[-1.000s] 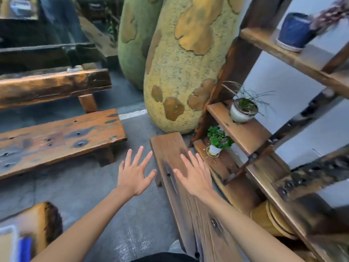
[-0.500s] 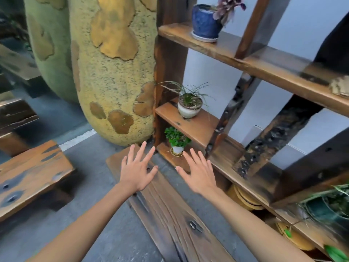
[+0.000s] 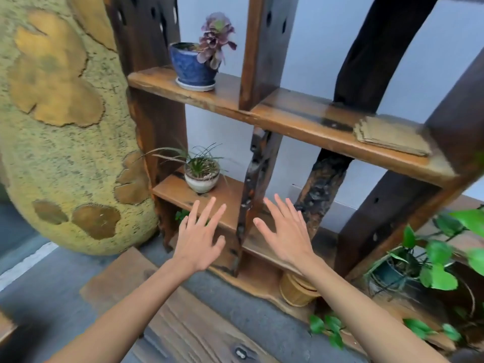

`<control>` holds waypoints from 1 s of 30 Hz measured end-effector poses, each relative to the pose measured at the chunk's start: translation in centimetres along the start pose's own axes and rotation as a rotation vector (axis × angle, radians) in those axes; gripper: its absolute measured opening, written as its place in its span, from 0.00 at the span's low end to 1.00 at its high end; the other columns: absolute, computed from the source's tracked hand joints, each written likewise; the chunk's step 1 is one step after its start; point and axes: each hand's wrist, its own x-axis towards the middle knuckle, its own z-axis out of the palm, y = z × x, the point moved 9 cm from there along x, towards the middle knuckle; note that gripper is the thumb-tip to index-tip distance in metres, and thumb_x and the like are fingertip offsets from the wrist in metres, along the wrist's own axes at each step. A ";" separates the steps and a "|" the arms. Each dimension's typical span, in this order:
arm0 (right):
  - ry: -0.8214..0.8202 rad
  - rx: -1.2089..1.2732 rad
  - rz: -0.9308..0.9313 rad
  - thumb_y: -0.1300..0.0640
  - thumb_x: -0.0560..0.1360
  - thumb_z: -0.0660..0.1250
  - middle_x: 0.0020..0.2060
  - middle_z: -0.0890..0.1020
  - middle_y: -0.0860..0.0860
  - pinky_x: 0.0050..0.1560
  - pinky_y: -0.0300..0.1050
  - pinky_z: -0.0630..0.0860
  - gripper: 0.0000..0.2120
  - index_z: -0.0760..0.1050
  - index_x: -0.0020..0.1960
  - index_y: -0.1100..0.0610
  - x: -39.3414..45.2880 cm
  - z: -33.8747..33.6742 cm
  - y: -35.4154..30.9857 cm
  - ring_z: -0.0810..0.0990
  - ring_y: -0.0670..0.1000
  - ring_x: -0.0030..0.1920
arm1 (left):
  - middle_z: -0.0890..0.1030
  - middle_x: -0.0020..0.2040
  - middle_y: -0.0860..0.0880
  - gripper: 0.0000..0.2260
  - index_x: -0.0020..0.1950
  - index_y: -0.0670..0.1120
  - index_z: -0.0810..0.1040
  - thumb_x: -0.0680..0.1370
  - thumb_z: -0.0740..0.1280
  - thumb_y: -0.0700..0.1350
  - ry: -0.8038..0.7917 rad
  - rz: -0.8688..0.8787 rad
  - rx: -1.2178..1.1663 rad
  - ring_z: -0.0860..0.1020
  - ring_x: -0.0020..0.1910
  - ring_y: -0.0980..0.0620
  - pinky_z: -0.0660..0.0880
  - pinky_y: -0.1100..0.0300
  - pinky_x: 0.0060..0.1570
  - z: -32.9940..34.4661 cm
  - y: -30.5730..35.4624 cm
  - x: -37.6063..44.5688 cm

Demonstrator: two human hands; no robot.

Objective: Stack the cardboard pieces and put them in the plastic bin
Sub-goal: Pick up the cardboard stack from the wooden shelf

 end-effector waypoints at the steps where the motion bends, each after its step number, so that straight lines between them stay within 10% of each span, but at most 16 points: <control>1: 0.016 0.007 0.016 0.29 0.79 0.48 0.83 0.53 0.44 0.80 0.55 0.44 0.34 0.55 0.81 0.41 0.4 -0.8 0.5 0.46 0.50 0.83 | 0.44 0.83 0.55 0.35 0.81 0.60 0.48 0.76 0.59 0.58 0.015 0.039 -0.016 0.43 0.81 0.43 0.58 0.43 0.74 -0.7 1.0 0.9; 13: 0.246 0.147 0.159 0.39 0.83 0.56 0.81 0.57 0.41 0.80 0.54 0.52 0.27 0.61 0.80 0.44 3.3 -11.1 5.2 0.47 0.45 0.82 | 0.51 0.82 0.54 0.31 0.80 0.53 0.57 0.77 0.62 0.52 0.142 0.460 -0.171 0.45 0.81 0.46 0.62 0.40 0.72 -10.2 10.6 13.8; 19: 0.653 0.250 0.196 0.53 0.83 0.63 0.63 0.75 0.39 0.71 0.44 0.66 0.13 0.77 0.66 0.49 3.3 -20.5 8.3 0.69 0.41 0.68 | 0.57 0.81 0.53 0.29 0.78 0.50 0.61 0.78 0.62 0.53 0.196 0.652 -0.191 0.47 0.81 0.47 0.60 0.41 0.73 -13.7 16.1 18.7; 24: 0.984 0.375 0.519 0.58 0.81 0.62 0.59 0.82 0.52 0.66 0.50 0.71 0.13 0.79 0.63 0.54 2.4 -28.1 15.2 0.78 0.54 0.62 | 0.72 0.71 0.53 0.25 0.75 0.53 0.64 0.78 0.63 0.52 -0.050 0.660 -0.512 0.70 0.70 0.51 0.68 0.53 0.68 -13.9 20.3 22.5; 30: 0.574 0.450 0.885 0.47 0.81 0.60 0.75 0.71 0.58 0.72 0.48 0.65 0.29 0.66 0.77 0.59 5.1 -28.6 23.2 0.69 0.60 0.74 | 0.82 0.54 0.48 0.17 0.68 0.48 0.72 0.80 0.64 0.45 -0.455 0.259 -1.120 0.84 0.51 0.49 0.80 0.55 0.57 -11.5 23.8 26.7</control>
